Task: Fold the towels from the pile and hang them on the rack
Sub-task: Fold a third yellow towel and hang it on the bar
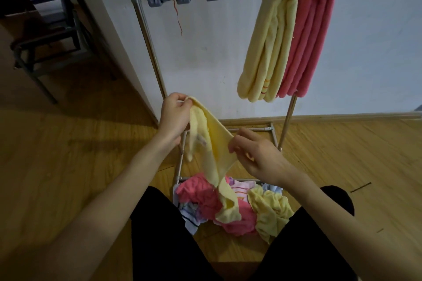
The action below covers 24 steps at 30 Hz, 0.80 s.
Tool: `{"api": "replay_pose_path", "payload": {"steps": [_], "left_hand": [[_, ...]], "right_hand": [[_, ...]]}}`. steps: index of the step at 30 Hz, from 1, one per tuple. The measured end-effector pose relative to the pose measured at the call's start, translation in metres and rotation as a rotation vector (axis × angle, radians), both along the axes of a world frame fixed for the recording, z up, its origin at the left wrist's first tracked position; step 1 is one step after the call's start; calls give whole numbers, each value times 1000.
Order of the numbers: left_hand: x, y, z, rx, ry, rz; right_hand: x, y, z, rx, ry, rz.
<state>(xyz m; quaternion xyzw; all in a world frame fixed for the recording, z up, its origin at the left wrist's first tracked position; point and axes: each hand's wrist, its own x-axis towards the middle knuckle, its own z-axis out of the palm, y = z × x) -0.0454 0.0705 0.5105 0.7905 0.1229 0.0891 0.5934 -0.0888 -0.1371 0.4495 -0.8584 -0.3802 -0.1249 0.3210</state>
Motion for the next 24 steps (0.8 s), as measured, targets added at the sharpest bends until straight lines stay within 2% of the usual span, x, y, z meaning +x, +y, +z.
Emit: {"api": "replay_pose_path", "payload": {"steps": [6,10,18,21,24], "left_hand": [[-7,-4,23,-189,13,44],[-11,-7,28,-274,-44,70],[-14,-15,35,-365,-155,128],[-9,-8,33,-327,-165,144],[-4,7,28,-141,-181,134]], "right_hand": [[-2,24,3,42,75,74],[-1,37,3,41,89,-23],[9,50,0,152,-25,-197],[14,43,3,159,-13,-188],[22,28,4,143,-2,-169]]}}
